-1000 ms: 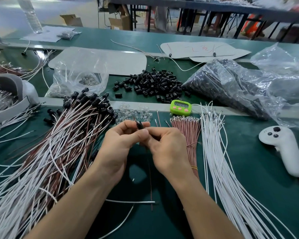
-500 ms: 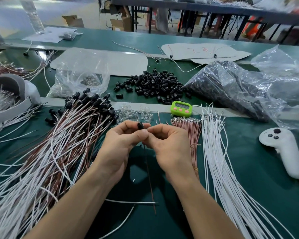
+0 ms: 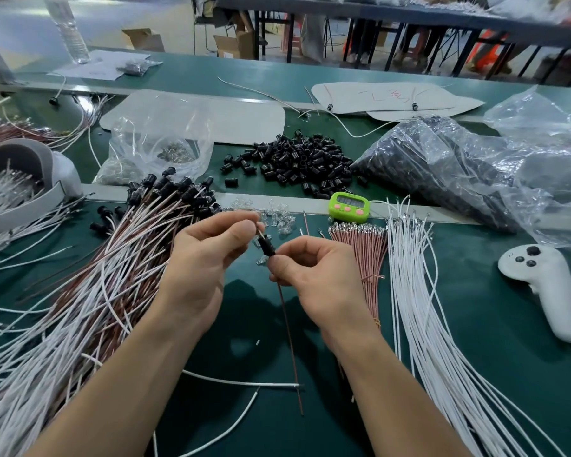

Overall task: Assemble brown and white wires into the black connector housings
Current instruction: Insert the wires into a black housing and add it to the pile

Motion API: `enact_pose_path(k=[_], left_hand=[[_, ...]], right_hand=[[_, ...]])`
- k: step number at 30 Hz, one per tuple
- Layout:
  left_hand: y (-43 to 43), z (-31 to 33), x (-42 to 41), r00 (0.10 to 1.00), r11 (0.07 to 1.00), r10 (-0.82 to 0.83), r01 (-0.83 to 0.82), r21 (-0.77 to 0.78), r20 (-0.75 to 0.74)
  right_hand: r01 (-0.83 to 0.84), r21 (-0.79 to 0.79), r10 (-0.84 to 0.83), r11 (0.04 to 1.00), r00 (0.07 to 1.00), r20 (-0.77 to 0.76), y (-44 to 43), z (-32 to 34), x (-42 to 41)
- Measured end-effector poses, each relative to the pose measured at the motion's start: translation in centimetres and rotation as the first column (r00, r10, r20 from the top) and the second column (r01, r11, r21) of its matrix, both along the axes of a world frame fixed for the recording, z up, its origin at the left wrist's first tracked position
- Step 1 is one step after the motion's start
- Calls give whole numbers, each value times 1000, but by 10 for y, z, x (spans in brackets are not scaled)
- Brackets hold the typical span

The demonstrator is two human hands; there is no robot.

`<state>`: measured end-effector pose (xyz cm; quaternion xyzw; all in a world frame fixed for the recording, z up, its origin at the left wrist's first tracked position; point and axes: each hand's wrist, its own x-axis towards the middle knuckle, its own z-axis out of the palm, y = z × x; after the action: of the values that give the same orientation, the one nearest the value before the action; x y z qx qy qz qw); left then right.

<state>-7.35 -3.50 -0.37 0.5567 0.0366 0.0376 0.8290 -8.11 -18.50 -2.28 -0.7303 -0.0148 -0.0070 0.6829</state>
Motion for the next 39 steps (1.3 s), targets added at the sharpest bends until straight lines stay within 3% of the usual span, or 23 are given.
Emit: enact_pose_path(k=[8, 14, 22, 39], left_hand=[[-1, 0, 0, 1000, 1000, -3, 3, -6, -24], [-3, -2, 1, 997, 1000, 26, -27, -14, -72], [-3, -5, -1, 999, 999, -44, 44, -3, -2], [-3, -2, -1, 999, 1000, -6, 6, 7, -47]], right_hand=[[-5, 20, 4, 1000, 1000, 12, 0, 1, 1], [-5, 141, 11, 990, 999, -40, 2, 3, -2], [25, 289, 7, 957, 994, -112, 3, 4, -2], [-15, 223, 41, 975, 992, -115, 1, 4, -3]])
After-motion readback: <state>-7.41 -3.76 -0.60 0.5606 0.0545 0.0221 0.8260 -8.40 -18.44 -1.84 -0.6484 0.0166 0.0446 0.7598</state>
